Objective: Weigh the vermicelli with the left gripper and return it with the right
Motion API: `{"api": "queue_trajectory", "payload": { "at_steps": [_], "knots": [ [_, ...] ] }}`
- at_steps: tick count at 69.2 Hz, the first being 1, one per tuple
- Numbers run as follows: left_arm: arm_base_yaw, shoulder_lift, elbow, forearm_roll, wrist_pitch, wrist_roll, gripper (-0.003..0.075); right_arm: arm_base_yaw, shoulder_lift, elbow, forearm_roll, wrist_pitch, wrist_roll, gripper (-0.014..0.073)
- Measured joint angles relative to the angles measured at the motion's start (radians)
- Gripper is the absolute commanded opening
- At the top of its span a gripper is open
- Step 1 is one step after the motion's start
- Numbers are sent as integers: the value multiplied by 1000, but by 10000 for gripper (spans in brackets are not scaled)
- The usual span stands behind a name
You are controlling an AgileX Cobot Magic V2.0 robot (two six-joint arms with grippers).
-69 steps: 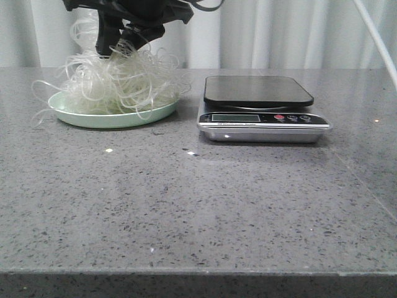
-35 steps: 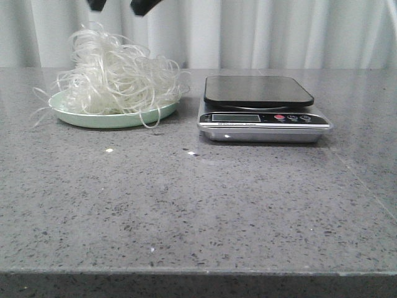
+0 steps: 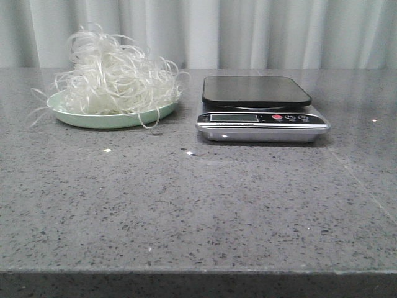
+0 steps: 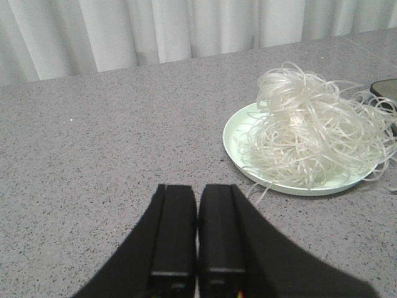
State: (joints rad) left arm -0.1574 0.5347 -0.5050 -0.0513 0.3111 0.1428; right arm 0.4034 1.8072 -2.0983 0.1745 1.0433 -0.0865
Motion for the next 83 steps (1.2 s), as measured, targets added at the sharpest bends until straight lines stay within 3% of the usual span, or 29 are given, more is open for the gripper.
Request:
{"api": "queue_trajectory", "payload": {
  "at_steps": [19,56,83],
  "knots": [
    [0,0,0,0,0,0,136,-53,-162,264,-71,-74,0,151],
    [0,0,0,0,-41,0,136,-222,-780,1253,-75,-673,0,151],
    [0,0,0,-2,-75,0,136,-383,-1289,1685,-75,-944,0,151]
  ]
}}
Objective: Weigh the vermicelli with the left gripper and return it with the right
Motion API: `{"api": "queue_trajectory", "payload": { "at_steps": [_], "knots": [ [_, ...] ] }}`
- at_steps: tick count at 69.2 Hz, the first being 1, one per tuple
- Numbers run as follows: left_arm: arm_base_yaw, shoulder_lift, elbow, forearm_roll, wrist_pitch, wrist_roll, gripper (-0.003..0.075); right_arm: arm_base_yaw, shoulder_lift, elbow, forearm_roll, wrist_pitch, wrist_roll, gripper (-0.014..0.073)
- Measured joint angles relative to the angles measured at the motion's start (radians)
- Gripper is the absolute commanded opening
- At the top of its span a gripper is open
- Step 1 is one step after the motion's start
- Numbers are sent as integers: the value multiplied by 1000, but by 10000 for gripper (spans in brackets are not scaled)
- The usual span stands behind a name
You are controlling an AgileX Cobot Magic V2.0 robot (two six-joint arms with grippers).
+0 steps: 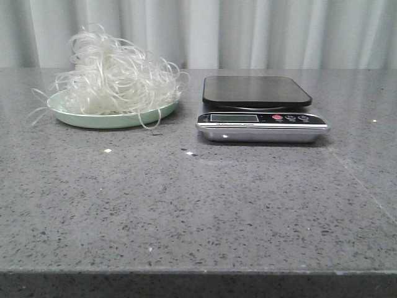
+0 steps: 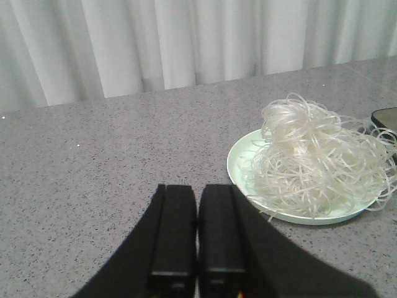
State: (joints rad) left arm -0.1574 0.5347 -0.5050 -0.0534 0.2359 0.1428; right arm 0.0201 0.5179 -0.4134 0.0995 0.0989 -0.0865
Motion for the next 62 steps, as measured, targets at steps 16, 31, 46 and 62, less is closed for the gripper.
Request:
{"api": "queue_trajectory", "payload": {
  "at_steps": [16,31,46,62],
  "knots": [
    [0,0,0,0,-2,0,136,-9,-185,104,2,-15,0,151],
    [0,0,0,0,-2,0,136,-9,-204,113,2,-13,0,151],
    [0,0,0,0,-2,0,136,-9,-204,113,2,-13,0,151],
    [0,0,0,0,-2,0,136,-9,-204,113,2,-13,0,151]
  ]
}}
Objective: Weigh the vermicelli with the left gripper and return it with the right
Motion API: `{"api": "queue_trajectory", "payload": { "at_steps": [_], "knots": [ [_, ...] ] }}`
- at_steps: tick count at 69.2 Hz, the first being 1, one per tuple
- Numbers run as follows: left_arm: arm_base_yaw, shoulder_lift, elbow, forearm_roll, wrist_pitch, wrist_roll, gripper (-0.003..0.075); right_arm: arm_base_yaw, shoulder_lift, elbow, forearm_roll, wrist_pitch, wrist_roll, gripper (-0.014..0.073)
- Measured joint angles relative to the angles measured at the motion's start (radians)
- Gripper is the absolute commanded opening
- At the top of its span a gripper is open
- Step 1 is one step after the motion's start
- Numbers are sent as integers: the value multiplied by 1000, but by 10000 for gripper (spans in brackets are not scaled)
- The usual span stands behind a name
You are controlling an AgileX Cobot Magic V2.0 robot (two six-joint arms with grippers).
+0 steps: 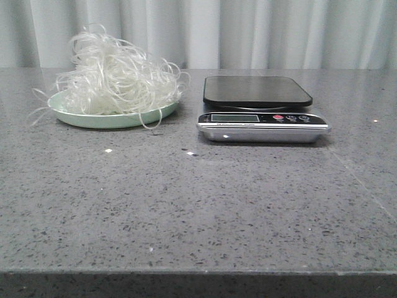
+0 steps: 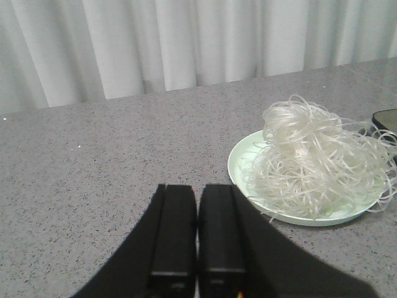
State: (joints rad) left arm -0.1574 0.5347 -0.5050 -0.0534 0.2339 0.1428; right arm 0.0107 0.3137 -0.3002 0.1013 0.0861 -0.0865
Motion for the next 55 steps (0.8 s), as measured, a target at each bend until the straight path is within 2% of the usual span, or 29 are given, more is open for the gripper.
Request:
{"api": "queue_trajectory", "payload": {
  "at_steps": [17,27,40,55],
  "knots": [
    [2,-8,2,0,0,0,136,0,0,0,0,0,0,151],
    [48,-85,38,0,-2,0,136,0,0,0,0,0,0,151],
    [143,-278,175,0,-7,0,136,0,0,0,0,0,0,151],
    [168,-485,395,0,-7,0,136,-1,0,0,0,0,0,151]
  ]
}}
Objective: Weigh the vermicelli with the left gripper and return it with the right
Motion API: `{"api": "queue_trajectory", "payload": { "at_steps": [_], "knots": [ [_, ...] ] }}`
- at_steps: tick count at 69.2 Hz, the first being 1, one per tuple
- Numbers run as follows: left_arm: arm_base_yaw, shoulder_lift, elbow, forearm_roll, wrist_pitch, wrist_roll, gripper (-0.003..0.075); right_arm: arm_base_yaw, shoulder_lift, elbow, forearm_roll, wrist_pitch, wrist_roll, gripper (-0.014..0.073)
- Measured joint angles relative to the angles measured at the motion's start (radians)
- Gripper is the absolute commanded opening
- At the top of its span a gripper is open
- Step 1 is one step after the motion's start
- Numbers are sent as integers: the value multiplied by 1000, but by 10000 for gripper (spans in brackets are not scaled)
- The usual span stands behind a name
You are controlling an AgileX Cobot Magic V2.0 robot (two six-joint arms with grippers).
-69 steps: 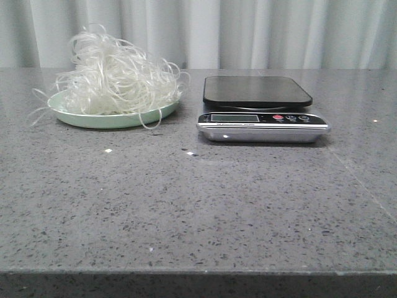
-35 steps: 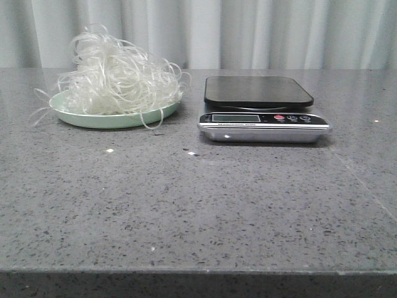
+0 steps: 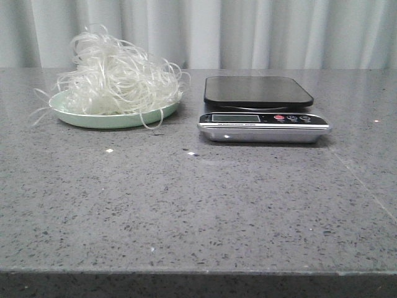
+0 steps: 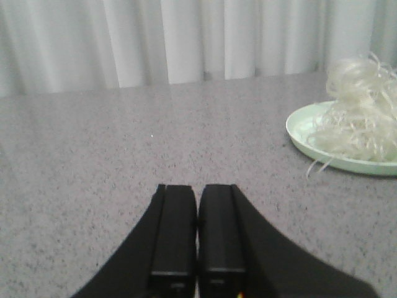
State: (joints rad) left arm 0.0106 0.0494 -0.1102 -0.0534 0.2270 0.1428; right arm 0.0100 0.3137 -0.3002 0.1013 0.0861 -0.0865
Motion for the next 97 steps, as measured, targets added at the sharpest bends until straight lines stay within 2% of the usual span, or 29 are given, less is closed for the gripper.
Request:
{"api": "queue_trajectory", "payload": {
  "at_steps": [9,97],
  "knots": [
    [0,-53,113,0,-54,0,136,0,0,0,0,0,0,151],
    [0,-53,113,0,-80,0,136,0,0,5,17,0,0,151]
  ]
}}
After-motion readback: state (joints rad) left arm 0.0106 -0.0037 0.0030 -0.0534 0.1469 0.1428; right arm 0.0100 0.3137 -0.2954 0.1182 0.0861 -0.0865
